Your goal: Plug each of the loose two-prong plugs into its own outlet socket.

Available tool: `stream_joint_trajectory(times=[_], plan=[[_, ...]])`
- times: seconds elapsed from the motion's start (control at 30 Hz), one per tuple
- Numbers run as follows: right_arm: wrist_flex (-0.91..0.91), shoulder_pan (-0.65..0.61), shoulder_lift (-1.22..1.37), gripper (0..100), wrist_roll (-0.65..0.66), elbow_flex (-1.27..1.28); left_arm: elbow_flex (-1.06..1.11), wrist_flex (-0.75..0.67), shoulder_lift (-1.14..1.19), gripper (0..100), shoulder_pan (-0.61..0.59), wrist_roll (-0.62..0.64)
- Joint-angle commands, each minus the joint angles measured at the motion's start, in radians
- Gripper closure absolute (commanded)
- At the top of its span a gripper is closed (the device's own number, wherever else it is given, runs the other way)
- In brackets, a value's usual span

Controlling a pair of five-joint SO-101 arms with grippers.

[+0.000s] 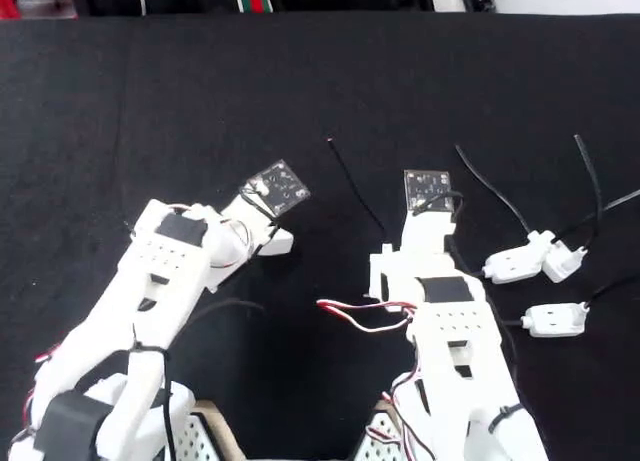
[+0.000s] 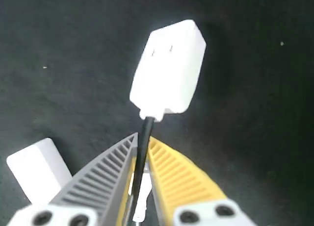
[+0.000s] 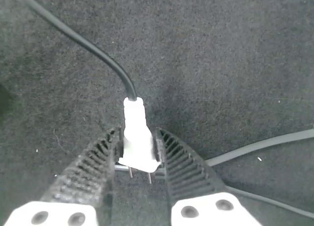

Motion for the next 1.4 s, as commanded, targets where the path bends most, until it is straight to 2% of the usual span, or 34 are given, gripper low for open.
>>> stream_joint_trajectory(times=[0.0, 0.13, 0.47, 0.6, 0.77, 0.87, 1.03, 1.13, 1.23, 1.3, 1.37], plan=[[-0.005, -0.002, -0.019, 98.6, 0.006, -0.041, 0.004, -0.048, -0.037, 97, -0.007, 0.051], [-0.005, -0.002, -0.019, 98.6, 0.006, -0.041, -0.002, -0.046, 0.015, 97, -0.007, 0.092], [-0.005, -0.003, -0.019, 98.6, 0.006, -0.039, -0.044, -0.115, 0.038, 96, -0.113, 0.351], [-0.005, -0.005, -0.019, 98.6, 0.008, -0.038, -0.044, -0.112, 0.04, 80, -0.171, 0.414], [-0.006, -0.002, -0.019, 98.6, 0.008, -0.038, -0.036, -0.109, 0.038, 62, -0.159, 0.367], [-0.006, -0.002, -0.019, 98.6, 0.008, -0.039, -0.044, -0.11, 0.029, 60, -0.193, 0.427], [-0.006, -0.002, -0.019, 98.6, 0.008, -0.039, -0.045, -0.11, 0.023, 60, -0.216, 0.433], [-0.006, 0.0, -0.019, 98.6, 0.008, -0.039, -0.008, -0.071, -0.029, 60, -0.15, 0.322], [-0.006, 0.0, -0.019, 98.6, 0.008, -0.039, 0.09, -0.012, -0.153, 65, -0.008, 0.167], [-0.006, 0.0, -0.019, 98.6, 0.008, -0.039, 0.191, -0.015, -0.261, 68, 0.062, 0.063], [-0.006, 0.0, -0.019, 98.6, 0.008, -0.039, 0.28, -0.054, -0.368, 70, 0.084, -0.026]])
